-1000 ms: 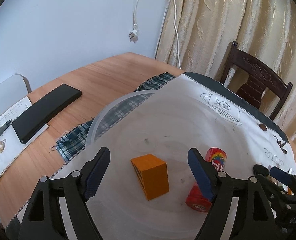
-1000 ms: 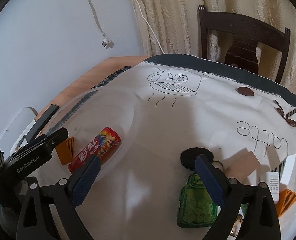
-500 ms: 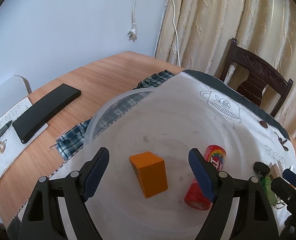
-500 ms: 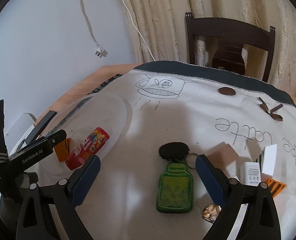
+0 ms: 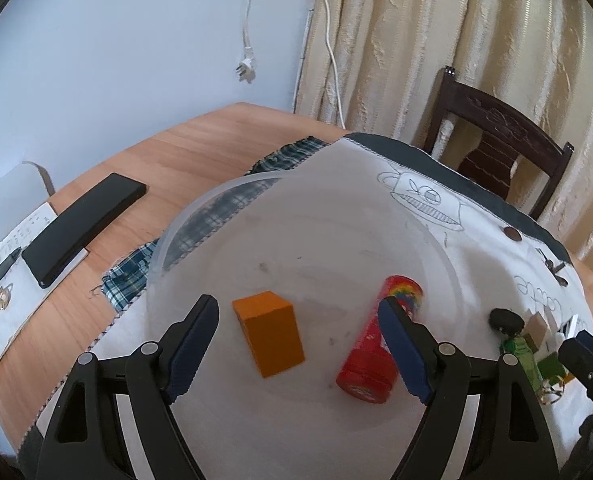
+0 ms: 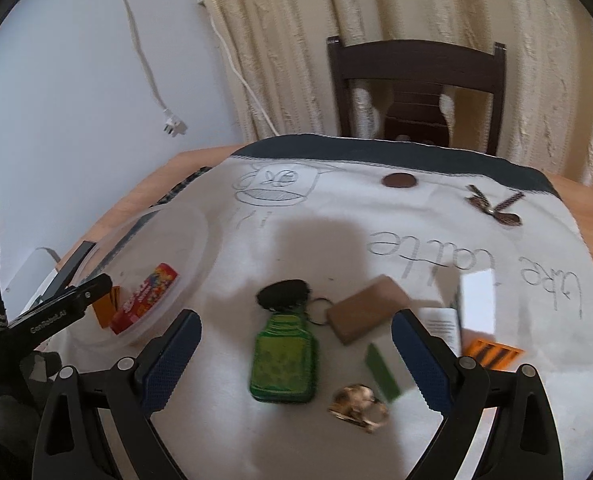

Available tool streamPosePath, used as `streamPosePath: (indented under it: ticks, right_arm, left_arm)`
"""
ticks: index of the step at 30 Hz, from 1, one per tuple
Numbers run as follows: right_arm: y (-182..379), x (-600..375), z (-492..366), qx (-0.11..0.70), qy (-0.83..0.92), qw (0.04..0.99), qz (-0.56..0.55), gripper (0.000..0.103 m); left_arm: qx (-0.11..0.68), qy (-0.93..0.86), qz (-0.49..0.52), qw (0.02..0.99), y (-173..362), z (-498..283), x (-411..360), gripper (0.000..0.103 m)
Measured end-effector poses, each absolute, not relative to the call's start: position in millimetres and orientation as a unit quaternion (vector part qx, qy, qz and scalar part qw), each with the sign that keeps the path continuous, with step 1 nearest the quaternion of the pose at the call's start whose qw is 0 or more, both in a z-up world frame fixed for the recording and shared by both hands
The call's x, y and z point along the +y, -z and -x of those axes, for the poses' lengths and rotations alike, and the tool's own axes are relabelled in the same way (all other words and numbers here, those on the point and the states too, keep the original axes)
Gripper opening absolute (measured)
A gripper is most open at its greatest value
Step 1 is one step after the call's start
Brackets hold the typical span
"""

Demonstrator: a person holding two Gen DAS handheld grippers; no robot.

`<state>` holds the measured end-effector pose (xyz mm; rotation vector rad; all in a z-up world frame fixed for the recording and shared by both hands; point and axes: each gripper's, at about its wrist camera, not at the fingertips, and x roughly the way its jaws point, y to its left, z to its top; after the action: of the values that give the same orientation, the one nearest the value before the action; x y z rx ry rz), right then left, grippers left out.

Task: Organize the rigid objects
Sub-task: 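Withdraw both tools from the bowl back toward the object cluster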

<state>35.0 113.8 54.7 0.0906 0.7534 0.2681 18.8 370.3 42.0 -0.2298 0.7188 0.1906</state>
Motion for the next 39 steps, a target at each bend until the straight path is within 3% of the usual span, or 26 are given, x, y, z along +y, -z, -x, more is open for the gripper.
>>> streamPosePath:
  ticks: [24,39]
  right_arm:
    - [-37,14,0,0.38,-0.03,0.923,-0.05,0.099]
    - [-24,12,-14,0.405,-0.049,0.913,-0.009,0.098]
  left_arm:
    - [0.364,-0.014,0.044,0.93,-60,-10,288,0.083]
    - [0.393,0.034,0.012,0.919,-50,-9,239,0.083]
